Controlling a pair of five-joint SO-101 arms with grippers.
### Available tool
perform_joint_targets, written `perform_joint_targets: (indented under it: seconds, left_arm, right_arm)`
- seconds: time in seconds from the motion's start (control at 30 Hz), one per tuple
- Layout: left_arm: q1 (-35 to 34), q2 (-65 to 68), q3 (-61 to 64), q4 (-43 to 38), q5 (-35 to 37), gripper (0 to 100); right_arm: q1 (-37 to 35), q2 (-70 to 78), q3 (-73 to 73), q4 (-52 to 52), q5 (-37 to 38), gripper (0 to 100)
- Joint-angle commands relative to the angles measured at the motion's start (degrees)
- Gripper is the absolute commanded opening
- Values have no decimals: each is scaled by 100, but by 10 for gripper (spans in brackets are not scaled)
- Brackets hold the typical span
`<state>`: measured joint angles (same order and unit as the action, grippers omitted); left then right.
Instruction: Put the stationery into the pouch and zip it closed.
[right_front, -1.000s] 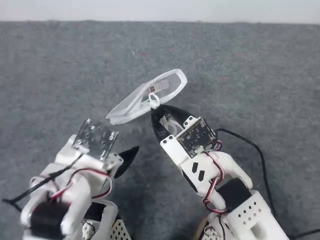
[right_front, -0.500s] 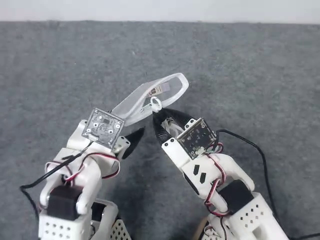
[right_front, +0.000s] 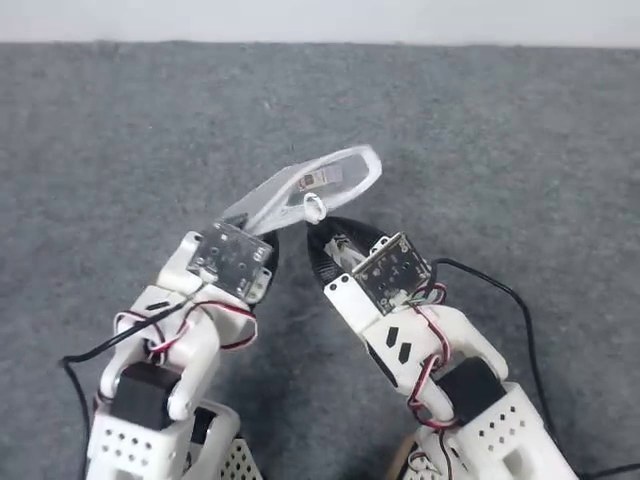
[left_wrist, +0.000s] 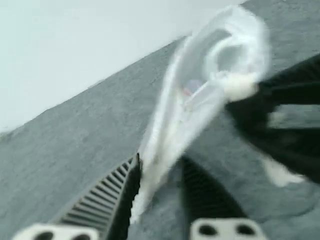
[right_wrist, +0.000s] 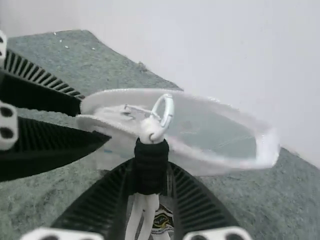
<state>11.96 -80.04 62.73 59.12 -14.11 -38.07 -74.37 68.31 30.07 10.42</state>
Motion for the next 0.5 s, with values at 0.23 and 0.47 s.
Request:
perform_joint_targets:
  seconds: [0.23, 0.47]
  left_arm:
    - [185, -114, -40, 132, 501, 9]
    - [176, -114, 198, 158, 475, 9]
  right_arm:
    - [136, -48, -369, -391, -70, 6]
    - [901, -48, -378, -831, -607, 6]
